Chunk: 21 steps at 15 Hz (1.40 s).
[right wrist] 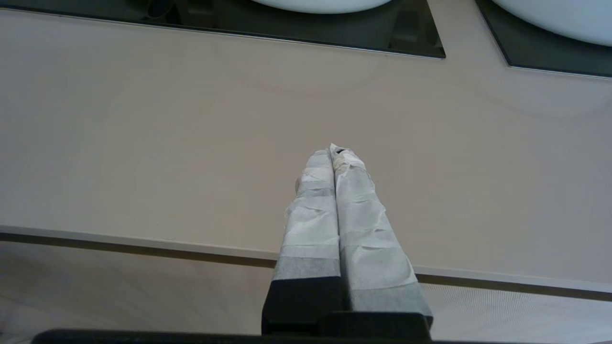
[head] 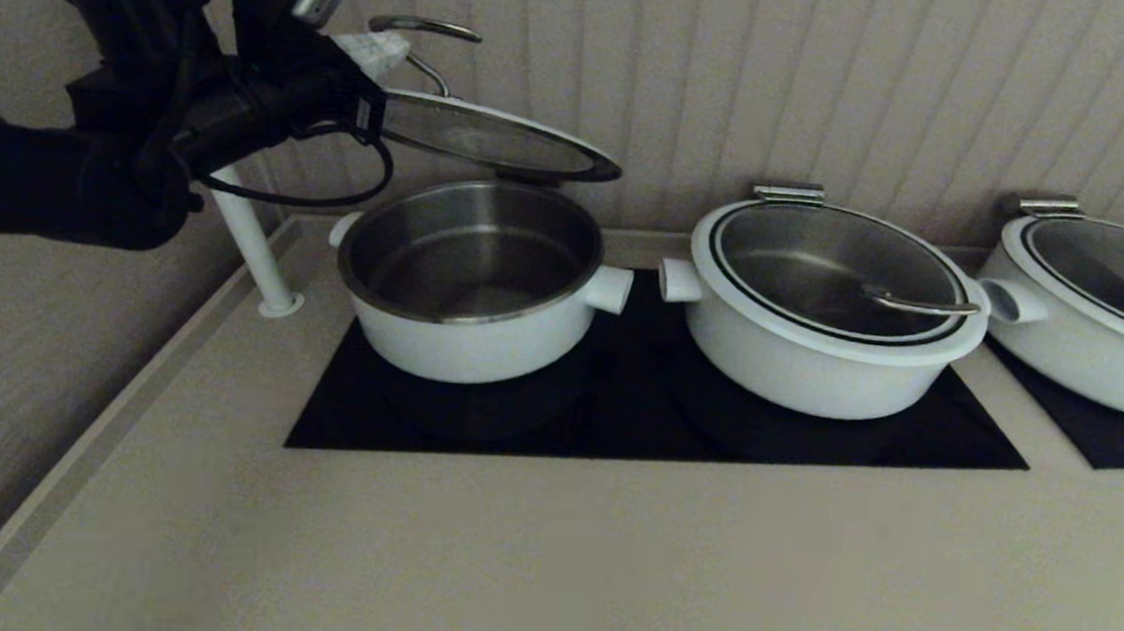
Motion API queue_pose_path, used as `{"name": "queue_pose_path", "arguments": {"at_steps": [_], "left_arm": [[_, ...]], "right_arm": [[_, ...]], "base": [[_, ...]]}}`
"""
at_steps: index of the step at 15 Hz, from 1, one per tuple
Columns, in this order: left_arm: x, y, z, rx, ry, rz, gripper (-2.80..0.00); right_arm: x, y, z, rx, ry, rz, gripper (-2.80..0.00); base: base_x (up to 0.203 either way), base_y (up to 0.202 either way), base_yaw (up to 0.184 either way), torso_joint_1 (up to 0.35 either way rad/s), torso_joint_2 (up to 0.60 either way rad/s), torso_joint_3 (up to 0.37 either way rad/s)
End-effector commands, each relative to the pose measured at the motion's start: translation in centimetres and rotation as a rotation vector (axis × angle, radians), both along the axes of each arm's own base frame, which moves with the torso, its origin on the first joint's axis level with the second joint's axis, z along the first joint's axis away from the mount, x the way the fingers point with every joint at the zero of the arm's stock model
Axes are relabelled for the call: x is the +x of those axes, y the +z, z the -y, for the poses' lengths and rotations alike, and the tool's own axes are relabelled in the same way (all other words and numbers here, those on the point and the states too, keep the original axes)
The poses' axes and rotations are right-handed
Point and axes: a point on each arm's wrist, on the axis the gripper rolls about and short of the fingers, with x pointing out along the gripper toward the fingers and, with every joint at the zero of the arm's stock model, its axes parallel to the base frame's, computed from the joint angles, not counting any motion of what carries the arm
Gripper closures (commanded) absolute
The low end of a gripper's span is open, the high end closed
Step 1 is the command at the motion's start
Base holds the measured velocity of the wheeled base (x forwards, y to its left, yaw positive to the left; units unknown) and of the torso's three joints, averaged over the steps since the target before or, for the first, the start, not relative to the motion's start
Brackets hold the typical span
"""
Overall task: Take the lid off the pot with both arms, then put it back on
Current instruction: Close the pot lid
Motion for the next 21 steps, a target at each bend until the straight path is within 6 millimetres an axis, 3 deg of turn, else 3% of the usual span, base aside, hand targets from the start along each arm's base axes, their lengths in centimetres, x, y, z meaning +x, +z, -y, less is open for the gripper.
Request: {"name": "queue_pose_path", "arguments": {"at_steps": [1,21], "left_arm": [[-0.2,0.0,0.0,0.001,-0.002,0.003,0.00],[-3.6,-2.1,-0.6,-0.019,-0.003,-0.064,0.00]], "right_arm": [[0.0,0.0,0.0,-0.001,0.001,-0.001,0.00],[0.0,0.0,0.0,-0.001,0.001,-0.001,0.00]], "base": [[0.000,0.000,0.000,0.000,0.00,0.000],[0.000,0.000,0.000,0.000,0.00,0.000]]}}
